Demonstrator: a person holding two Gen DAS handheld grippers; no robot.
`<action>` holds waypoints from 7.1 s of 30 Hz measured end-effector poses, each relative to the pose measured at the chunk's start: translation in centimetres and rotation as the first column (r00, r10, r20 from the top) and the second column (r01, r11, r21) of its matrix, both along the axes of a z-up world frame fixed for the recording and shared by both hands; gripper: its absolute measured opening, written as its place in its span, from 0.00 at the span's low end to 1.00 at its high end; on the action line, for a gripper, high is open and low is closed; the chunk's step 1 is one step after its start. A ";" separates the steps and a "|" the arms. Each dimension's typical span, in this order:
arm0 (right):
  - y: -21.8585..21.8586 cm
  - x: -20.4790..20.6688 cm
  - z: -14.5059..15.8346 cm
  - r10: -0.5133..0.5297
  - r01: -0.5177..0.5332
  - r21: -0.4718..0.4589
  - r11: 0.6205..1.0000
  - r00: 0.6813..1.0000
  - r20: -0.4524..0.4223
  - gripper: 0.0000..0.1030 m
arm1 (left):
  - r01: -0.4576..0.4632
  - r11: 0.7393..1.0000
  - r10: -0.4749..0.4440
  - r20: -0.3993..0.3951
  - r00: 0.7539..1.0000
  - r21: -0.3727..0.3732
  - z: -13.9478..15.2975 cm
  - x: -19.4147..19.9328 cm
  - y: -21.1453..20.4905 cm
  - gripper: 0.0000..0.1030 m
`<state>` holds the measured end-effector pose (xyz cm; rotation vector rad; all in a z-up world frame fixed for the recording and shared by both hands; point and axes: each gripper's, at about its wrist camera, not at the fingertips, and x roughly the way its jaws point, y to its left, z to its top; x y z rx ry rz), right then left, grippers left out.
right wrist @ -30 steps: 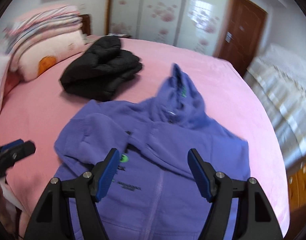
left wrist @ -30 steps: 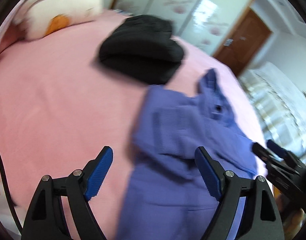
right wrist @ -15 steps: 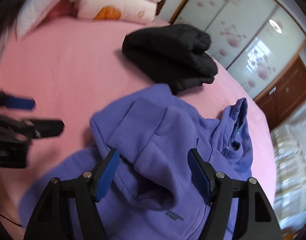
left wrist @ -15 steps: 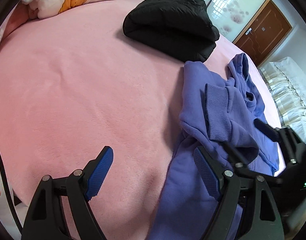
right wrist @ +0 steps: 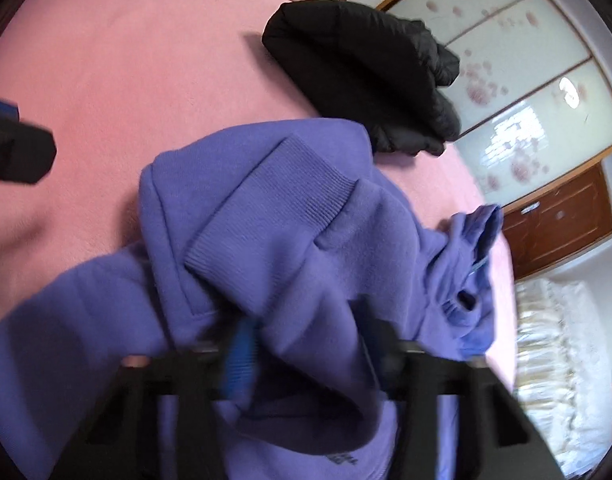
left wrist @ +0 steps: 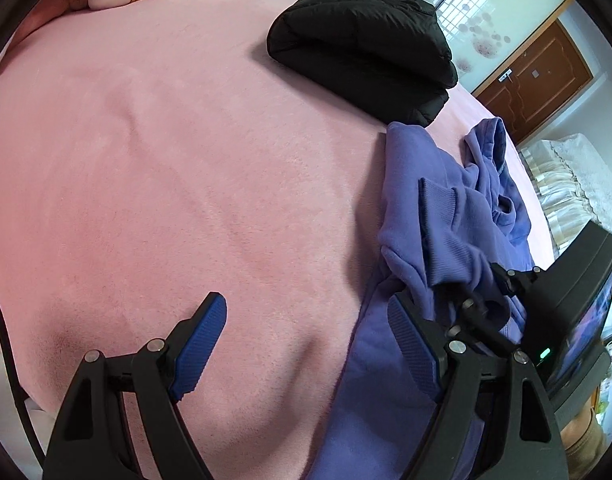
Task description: Fold large clothes
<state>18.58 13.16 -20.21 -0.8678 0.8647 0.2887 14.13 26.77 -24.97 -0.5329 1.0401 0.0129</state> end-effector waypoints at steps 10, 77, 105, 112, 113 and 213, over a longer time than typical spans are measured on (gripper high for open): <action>-4.7 2.6 6.0 -0.204 0.199 0.274 0.941 0.979 -0.008 0.18 | 0.043 0.999 -0.043 0.006 0.999 0.016 0.1 0.6 -1.9 0.79; -35.1 10.5 -1.4 -0.755 0.765 0.264 0.588 0.636 -0.159 0.00 | 0.096 0.975 -0.079 -0.088 0.993 0.201 -3.5 8.9 -11.5 0.72; -35.2 8.6 1.6 -0.625 0.695 0.522 0.495 0.702 -0.342 0.57 | 0.155 0.908 -0.152 -0.037 0.988 0.389 1.0 18.6 -12.9 0.68; -32.7 10.1 1.7 -0.660 0.655 0.500 0.567 0.724 -0.199 0.57 | 0.105 0.915 -0.153 0.093 0.984 0.389 3.0 17.2 -15.4 0.61; -32.2 10.4 2.0 -0.651 0.640 0.509 0.575 0.735 -0.189 0.56 | 0.118 0.919 -0.168 0.104 0.980 0.376 3.2 17.1 -15.9 0.61; -33.6 -7.0 7.6 -0.578 0.596 0.537 0.597 0.784 -0.226 0.23 | 0.182 0.884 -0.270 0.154 0.950 0.431 11.6 -2.5 -19.0 0.78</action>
